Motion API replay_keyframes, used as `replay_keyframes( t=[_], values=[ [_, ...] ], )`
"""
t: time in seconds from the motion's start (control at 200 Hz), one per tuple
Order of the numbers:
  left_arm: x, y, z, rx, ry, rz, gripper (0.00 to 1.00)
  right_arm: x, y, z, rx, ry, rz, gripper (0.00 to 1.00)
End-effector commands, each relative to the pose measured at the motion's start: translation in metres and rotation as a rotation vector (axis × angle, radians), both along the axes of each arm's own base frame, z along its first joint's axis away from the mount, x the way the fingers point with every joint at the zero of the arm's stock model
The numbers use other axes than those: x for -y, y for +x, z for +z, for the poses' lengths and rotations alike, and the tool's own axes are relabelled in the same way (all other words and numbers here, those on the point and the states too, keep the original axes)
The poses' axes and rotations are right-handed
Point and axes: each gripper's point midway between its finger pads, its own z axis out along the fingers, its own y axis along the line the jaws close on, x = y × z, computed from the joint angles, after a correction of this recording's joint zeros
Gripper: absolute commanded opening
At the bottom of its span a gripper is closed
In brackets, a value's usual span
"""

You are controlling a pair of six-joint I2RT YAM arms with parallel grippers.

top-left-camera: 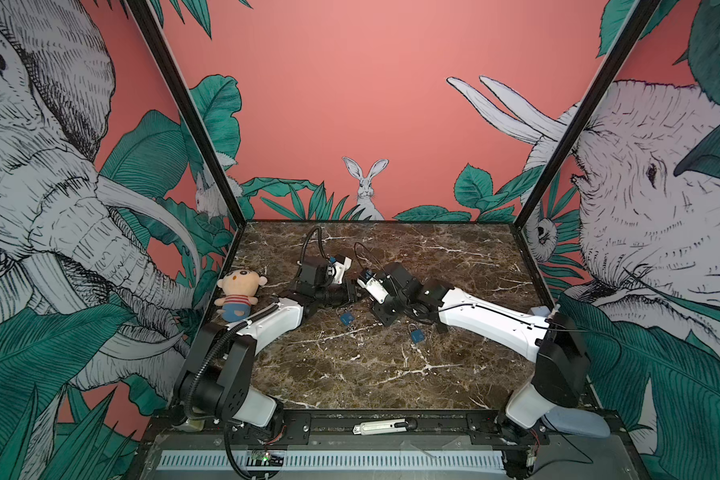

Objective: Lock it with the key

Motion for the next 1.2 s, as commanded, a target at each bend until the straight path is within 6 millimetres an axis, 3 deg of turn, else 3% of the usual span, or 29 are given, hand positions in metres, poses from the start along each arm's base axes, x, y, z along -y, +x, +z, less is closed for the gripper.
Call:
replay_keyframes(
  t=[0.0,0.545,0.895,1.13,1.195],
  values=[
    [0.008,0.004,0.013,0.035,-0.030,-0.020,0.35,-0.008,0.005,0.015,0.047,0.023,0.007,0.07],
    [0.015,0.006,0.014,0.029,-0.061,-0.036,0.20,-0.009,0.006,0.012,0.057,0.004,0.017,0.07],
    [0.019,0.003,0.013,0.023,-0.066,-0.054,0.23,-0.011,0.008,0.014,0.068,-0.004,0.023,0.06],
    [0.019,0.002,0.013,0.020,-0.066,-0.058,0.10,-0.012,0.009,0.017,0.075,-0.004,0.025,0.06],
    [0.019,0.001,0.012,0.017,-0.068,-0.061,0.02,-0.012,0.009,0.017,0.078,-0.004,0.024,0.06]
  ],
)
